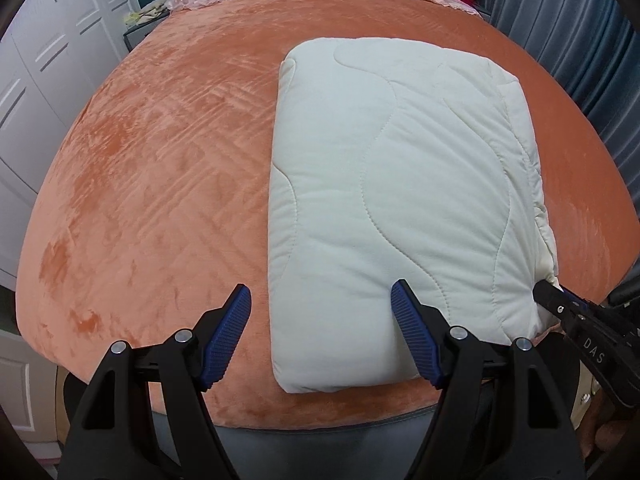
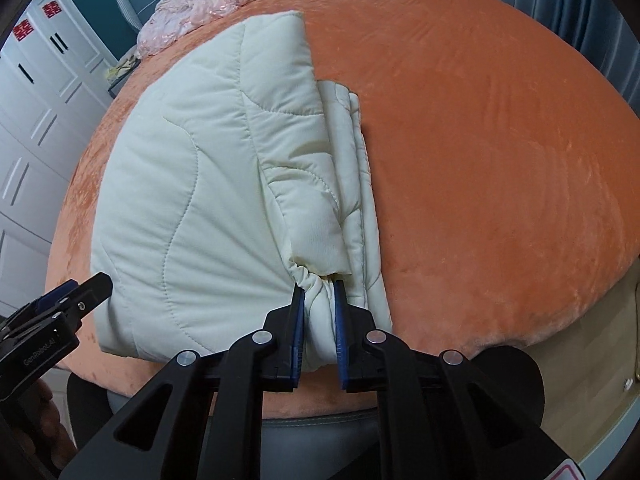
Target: Fold large clothes
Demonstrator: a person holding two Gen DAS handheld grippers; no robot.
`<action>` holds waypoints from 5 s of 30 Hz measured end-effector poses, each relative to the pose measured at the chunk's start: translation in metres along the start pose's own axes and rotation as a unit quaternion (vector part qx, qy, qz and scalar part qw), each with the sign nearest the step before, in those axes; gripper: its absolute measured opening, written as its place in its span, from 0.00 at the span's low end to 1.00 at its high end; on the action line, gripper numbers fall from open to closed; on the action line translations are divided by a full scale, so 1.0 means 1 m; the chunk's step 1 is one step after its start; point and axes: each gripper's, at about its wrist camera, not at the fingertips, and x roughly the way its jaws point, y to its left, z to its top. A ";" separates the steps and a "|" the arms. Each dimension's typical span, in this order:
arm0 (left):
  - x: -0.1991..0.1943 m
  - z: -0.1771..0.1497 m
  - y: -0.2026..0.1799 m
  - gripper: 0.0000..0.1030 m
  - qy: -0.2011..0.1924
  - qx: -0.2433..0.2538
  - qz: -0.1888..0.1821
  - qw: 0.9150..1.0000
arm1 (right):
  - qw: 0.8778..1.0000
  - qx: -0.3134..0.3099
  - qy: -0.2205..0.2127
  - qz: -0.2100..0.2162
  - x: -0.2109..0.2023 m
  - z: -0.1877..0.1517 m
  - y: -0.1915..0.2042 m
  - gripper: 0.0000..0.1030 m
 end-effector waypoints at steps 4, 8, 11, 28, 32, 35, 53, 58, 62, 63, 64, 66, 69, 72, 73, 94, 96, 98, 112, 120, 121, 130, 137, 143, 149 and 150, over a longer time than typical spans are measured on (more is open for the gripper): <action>0.012 0.000 -0.010 0.69 0.010 0.010 0.012 1.000 | 1.000 -0.007 0.013 -0.009 0.019 -0.001 0.003 0.10; 0.025 0.001 -0.017 0.69 0.024 0.018 0.019 0.999 | 0.999 -0.015 0.025 -0.016 0.035 -0.001 0.010 0.11; 0.033 -0.001 -0.024 0.69 0.026 0.028 0.032 0.999 | 0.999 -0.022 0.032 -0.021 0.045 0.001 0.019 0.11; 0.005 0.045 0.002 0.70 -0.013 -0.003 0.008 1.000 | 0.993 0.059 -0.035 0.096 -0.026 0.061 0.016 0.27; 0.002 0.090 0.014 0.70 -0.042 -0.021 0.016 0.999 | 0.992 0.059 -0.074 0.086 -0.025 0.111 0.029 0.42; 0.008 0.121 0.020 0.70 -0.054 -0.029 0.039 0.997 | 0.991 0.066 -0.061 0.100 0.003 0.148 0.041 0.47; 0.044 0.153 -0.012 0.70 -0.030 -0.010 0.006 0.999 | 0.996 0.074 -0.047 -0.007 0.043 0.135 0.013 0.06; 0.065 0.153 -0.045 0.70 -0.018 0.017 0.012 1.000 | 0.995 0.084 -0.037 -0.032 0.070 0.127 -0.004 0.06; 0.082 0.155 -0.055 0.70 -0.011 0.020 0.021 1.000 | 0.996 0.070 -0.036 -0.048 0.088 0.127 -0.001 0.06; 0.086 0.156 -0.056 0.70 -0.009 0.019 0.023 1.000 | 0.996 0.067 -0.035 -0.051 0.093 0.127 0.001 0.07; 0.090 0.156 -0.057 0.70 -0.007 0.019 0.026 0.999 | 0.996 0.065 -0.034 -0.053 0.097 0.128 0.002 0.07; 0.098 0.156 -0.057 0.70 -0.004 0.018 0.030 0.999 | 0.996 0.062 -0.033 -0.054 0.106 0.129 0.003 0.09; 0.111 0.152 -0.058 0.72 -0.002 0.018 0.037 0.999 | 0.996 0.059 -0.035 -0.054 0.116 0.128 0.002 0.12; 0.121 0.147 -0.057 0.79 -0.005 0.013 0.044 0.999 | 0.996 0.049 -0.038 -0.058 0.122 0.129 0.005 0.14; 0.125 0.145 -0.056 0.81 -0.005 0.009 0.042 0.999 | 0.996 0.046 -0.040 -0.059 0.123 0.128 0.007 0.15; 0.155 0.134 -0.053 0.91 -0.043 -0.012 0.052 0.998 | 0.995 0.036 -0.082 -0.045 0.142 0.125 0.008 0.20; 0.156 0.134 -0.053 0.91 -0.047 -0.011 0.057 0.997 | 0.995 0.037 -0.086 -0.042 0.142 0.124 0.007 0.20; 0.158 0.134 -0.054 0.92 -0.051 -0.012 0.060 0.997 | 0.994 0.039 -0.090 -0.038 0.142 0.123 0.006 0.20; 0.163 0.132 -0.058 0.93 -0.067 -0.012 0.077 0.995 | 0.992 0.046 -0.116 -0.026 0.146 0.119 0.005 0.21; 0.149 0.132 -0.049 0.93 -0.062 -0.027 0.051 0.996 | 0.989 0.069 -0.132 -0.003 0.132 0.115 -0.005 0.23; 0.143 0.131 -0.044 0.93 -0.056 -0.032 0.039 0.997 | 0.988 0.079 -0.133 0.006 0.127 0.113 -0.009 0.24; 0.082 0.074 0.027 0.93 0.012 -0.109 -0.078 0.991 | 0.990 0.086 -0.105 0.051 0.050 0.065 -0.030 0.55; 0.080 0.028 0.050 0.94 0.043 -0.140 -0.136 0.980 | 0.987 0.114 -0.059 0.098 0.053 0.032 -0.041 0.66; 0.087 0.013 0.044 0.95 0.066 -0.152 -0.182 0.969 | 0.972 0.164 -0.026 0.165 0.071 0.014 -0.049 0.70; 0.096 0.008 0.041 0.96 0.070 -0.167 -0.203 0.962 | 0.946 0.221 -0.011 0.236 0.090 0.001 -0.062 0.72; 0.098 0.007 0.041 0.96 0.070 -0.169 -0.206 0.961 | 0.945 0.223 -0.013 0.241 0.091 0.000 -0.062 0.73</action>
